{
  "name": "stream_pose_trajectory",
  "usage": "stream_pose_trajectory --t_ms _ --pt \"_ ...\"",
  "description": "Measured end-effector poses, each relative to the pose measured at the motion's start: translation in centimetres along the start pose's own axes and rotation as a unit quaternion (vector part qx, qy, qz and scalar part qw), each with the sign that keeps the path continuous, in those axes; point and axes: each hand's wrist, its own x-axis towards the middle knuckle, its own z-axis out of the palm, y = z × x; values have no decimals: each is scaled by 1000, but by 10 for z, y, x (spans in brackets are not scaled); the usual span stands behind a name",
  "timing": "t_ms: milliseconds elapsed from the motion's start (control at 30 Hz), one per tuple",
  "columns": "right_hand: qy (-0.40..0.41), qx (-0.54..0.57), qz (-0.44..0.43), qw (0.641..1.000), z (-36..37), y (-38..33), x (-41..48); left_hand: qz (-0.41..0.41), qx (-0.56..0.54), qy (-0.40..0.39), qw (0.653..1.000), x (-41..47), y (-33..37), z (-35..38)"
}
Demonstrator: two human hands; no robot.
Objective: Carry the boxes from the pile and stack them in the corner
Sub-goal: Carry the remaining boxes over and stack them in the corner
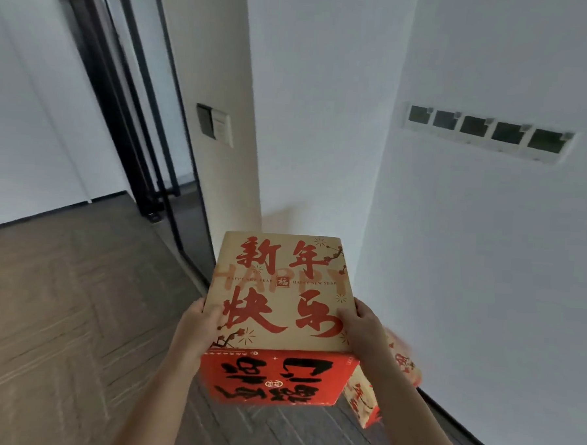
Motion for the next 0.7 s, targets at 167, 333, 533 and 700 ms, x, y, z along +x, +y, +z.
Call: stream_pose_trajectory --t_ms 167,333,533,700 --pt "-68 -25 -14 997 132 -8 -34 -52 -49 73 995 5 -66 -128" --pt "-123 -56 -28 990 293 -19 -99 -80 -59 156 983 -10 -124 -283" --pt "-238 -78 -50 967 472 -39 -182 -118 -152 252 949 -47 -193 -462" --pt "-328 -108 -69 936 599 -53 -234 -115 -188 339 914 -75 -247 -571"
